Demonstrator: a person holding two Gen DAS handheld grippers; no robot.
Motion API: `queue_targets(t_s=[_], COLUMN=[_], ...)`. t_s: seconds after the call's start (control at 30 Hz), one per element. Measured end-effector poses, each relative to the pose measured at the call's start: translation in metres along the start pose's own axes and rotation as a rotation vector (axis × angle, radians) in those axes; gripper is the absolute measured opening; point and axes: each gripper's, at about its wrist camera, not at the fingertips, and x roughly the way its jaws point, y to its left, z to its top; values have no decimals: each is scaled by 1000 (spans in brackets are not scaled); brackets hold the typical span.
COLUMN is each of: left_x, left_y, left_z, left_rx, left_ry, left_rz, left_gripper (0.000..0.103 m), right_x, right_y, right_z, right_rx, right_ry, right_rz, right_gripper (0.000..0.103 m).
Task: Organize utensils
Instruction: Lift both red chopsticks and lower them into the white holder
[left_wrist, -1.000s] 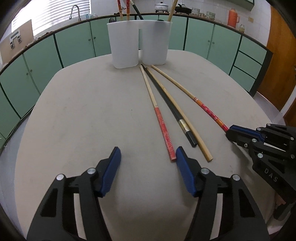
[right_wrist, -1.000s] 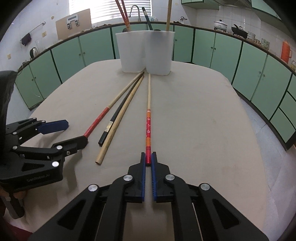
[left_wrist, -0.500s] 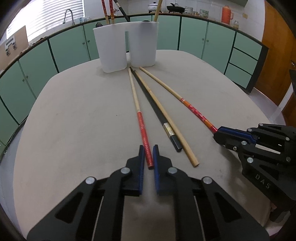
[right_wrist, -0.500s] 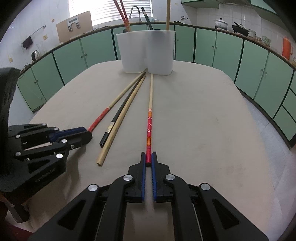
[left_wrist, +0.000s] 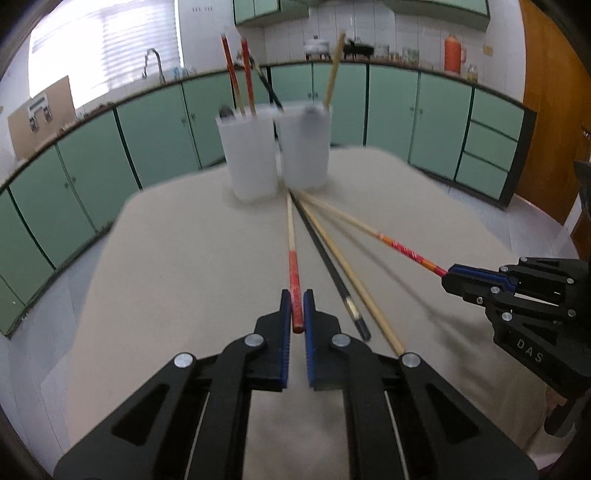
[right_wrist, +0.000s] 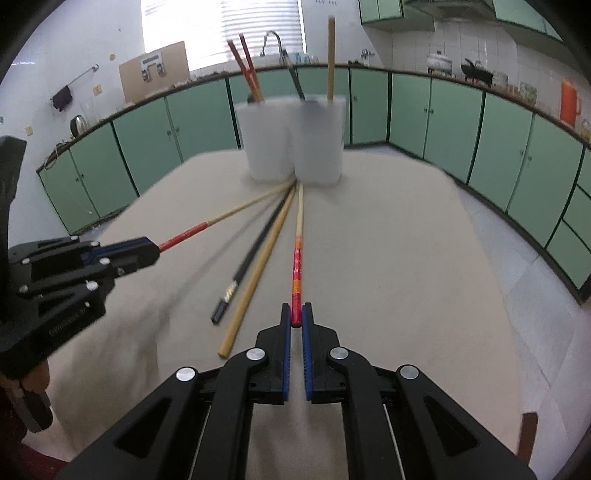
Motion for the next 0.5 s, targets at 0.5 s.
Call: queue_targets(t_s=[0.5], left_x=[-66], left_y=[16], left_z=[71], left_rx=[-15], left_ry=[-219], left_rz=[-6], left_gripper=[5], right_x=[-52], right_y=[-7], right_z=[72], right_rx=[-18], right_ry=[-167], right_rz=[38], right_gripper=[6])
